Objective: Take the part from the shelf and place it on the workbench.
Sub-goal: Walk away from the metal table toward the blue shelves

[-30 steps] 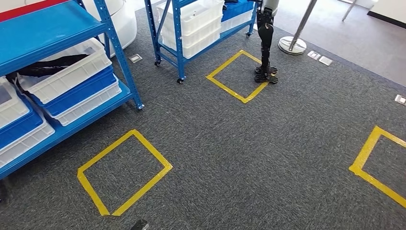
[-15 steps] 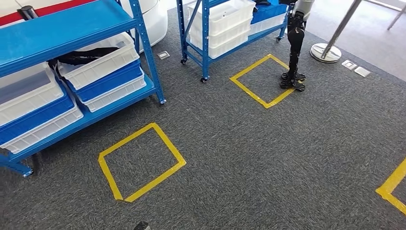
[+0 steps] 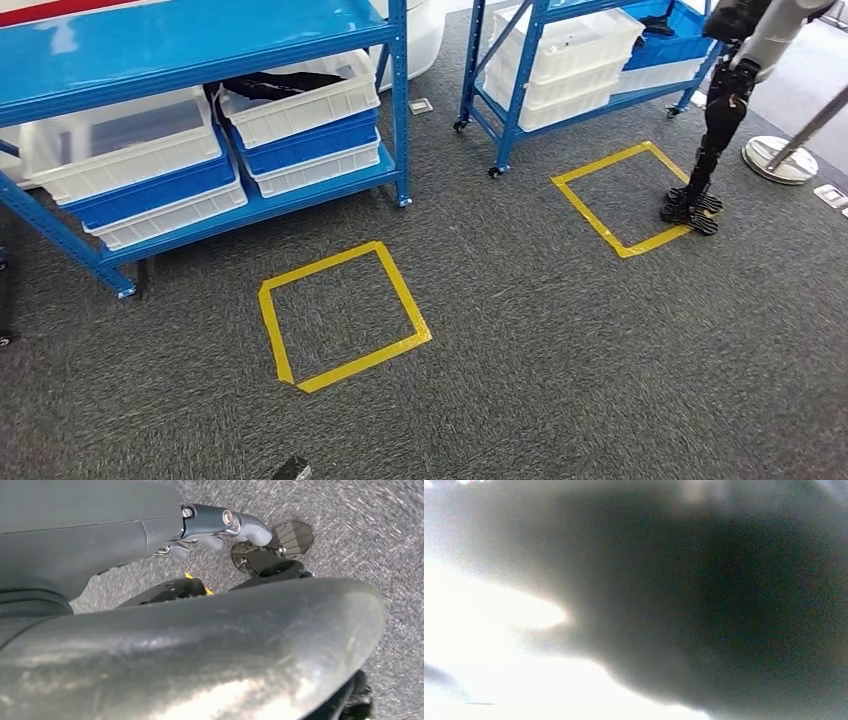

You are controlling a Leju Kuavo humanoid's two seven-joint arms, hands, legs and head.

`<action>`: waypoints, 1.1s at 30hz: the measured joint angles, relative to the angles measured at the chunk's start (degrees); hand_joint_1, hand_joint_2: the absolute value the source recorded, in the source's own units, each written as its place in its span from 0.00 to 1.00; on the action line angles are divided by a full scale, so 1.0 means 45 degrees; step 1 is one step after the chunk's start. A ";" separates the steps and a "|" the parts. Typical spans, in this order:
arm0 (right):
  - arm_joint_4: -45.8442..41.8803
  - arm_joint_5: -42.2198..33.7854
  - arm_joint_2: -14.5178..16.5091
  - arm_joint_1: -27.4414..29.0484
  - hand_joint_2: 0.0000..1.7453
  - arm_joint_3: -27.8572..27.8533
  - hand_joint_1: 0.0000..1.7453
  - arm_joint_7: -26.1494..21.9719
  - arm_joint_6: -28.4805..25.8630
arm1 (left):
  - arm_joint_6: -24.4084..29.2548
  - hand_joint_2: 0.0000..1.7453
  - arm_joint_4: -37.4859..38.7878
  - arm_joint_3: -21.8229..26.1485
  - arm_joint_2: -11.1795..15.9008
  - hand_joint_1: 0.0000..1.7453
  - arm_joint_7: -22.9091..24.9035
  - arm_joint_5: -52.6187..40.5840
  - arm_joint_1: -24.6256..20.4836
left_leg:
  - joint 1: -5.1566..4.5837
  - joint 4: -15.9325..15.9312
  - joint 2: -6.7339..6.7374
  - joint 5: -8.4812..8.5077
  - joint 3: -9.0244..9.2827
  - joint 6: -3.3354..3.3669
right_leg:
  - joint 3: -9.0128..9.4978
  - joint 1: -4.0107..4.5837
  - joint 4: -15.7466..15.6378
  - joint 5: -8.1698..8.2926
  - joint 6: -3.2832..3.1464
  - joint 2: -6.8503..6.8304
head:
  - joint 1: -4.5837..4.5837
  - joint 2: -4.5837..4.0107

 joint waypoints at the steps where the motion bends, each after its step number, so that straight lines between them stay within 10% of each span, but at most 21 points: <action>1: -0.0001 0.0000 -0.0002 0.0001 0.00 0.0000 0.00 0.0007 0.0000 | 0.0004 0.00 0.0000 0.0000 -0.0001 0.00 0.0028 0.0000 0.0003 | 0.0006 0.0002 -0.0188 0.0035 -0.0007 -0.0049 | 0.0469 -0.0051 -0.0975 0.0406 0.0103 0.0220 | 0.0006 0.0000; 4: -0.0002 0.0000 -0.0006 -0.0026 0.00 -0.0004 0.00 0.0018 -0.0002 | 0.0011 0.00 -0.0001 0.0000 0.0001 0.00 0.0086 -0.0017 0.0005 | -0.0056 0.0010 -0.0587 0.0129 -0.0063 -0.0244 | 0.1297 -0.0068 -0.2827 0.1090 0.0035 0.0851 | 0.0012 -0.0001; 7: -0.0002 0.0002 -0.0001 -0.0079 0.00 -0.0005 0.00 0.0021 -0.0010 | 0.0016 0.00 0.0000 -0.0001 0.0017 0.00 0.0112 -0.0045 0.0056 | -0.0029 -0.0013 -0.0725 0.0222 -0.0159 -0.0457 | 0.1351 -0.0035 -0.2905 0.1230 -0.0284 0.0523 | 0.0010 -0.0002; 11: 0.0000 0.0003 0.0002 -0.0006 0.00 -0.0005 0.00 0.0021 -0.0007 | 0.0023 0.00 0.0000 -0.0010 0.0041 0.00 0.0108 -0.0106 0.0063 | -0.0036 0.2223 0.0720 -0.1178 -0.1153 -0.0637 | 0.1355 -0.0041 -0.2947 0.1337 -0.0592 -0.0191 | -0.0152 -0.0002; 14: 0.0001 0.0002 -0.0001 0.0048 0.00 -0.0005 0.00 0.0022 -0.0005 | 0.0020 0.00 0.0000 -0.0010 0.0041 0.00 0.0061 -0.0112 0.0080 | 0.0026 0.3666 0.0949 -0.1655 -0.1684 -0.0733 | 0.1337 0.0000 -0.2941 0.1316 -0.0609 -0.0794 | -0.0167 -0.0002; 19: 0.0000 0.0001 0.0005 -0.0002 0.00 -0.0005 0.00 0.0004 -0.0006 | 0.0029 0.00 0.0000 -0.0010 0.0045 0.00 0.0000 -0.0108 0.0055 | -0.0045 0.0251 0.1992 -0.0389 0.0306 -0.0591 | 0.1460 0.0143 -0.2910 0.1178 -0.0458 -0.1420 | -0.0160 0.0000; 23: -0.0004 0.0010 -0.0001 -0.0080 0.00 -0.0005 0.00 -0.0006 -0.0012 | 0.0052 0.00 0.0000 -0.0013 0.0050 0.00 0.0057 -0.0118 0.0051 | -0.0111 0.0124 0.1539 -0.0322 0.0210 -0.0298 | 0.1497 0.0166 -0.2893 0.1112 -0.0245 -0.1660 | -0.0117 0.0000; 27: -0.0001 0.0013 0.0001 -0.0056 0.00 -0.0007 0.00 -0.0035 -0.0035 | 0.0057 0.00 -0.0001 -0.0021 0.0027 0.00 0.0058 -0.0130 -0.0002 | 0.0007 0.0024 0.0928 -0.0114 0.0083 0.0019 | 0.0480 0.0090 -0.0808 0.0029 -0.0259 -0.0301 | -0.0045 -0.0004; 30: 0.0001 -0.0010 0.0002 -0.0016 0.00 -0.0011 0.00 -0.0182 -0.0124 | 0.0064 0.00 0.0000 -0.0024 0.0002 0.00 0.0030 -0.0126 0.0001 | 0.0006 0.0029 0.0475 -0.0040 -0.0033 0.0061 | -0.0460 0.0074 0.1011 -0.0536 -0.0214 -0.0087 | -0.0034 -0.0001; 33: -0.0002 -0.0063 -0.0022 -0.0007 0.00 -0.0022 0.00 -0.0263 -0.0177 | 0.0064 0.00 0.0000 -0.0024 -0.0001 0.00 -0.0001 -0.0120 0.0027 | 0.0021 0.0037 0.0155 0.0022 -0.0042 -0.0003 | 0.0205 -0.0001 -0.0546 0.0302 0.0108 -0.0061 | -0.0013 0.0000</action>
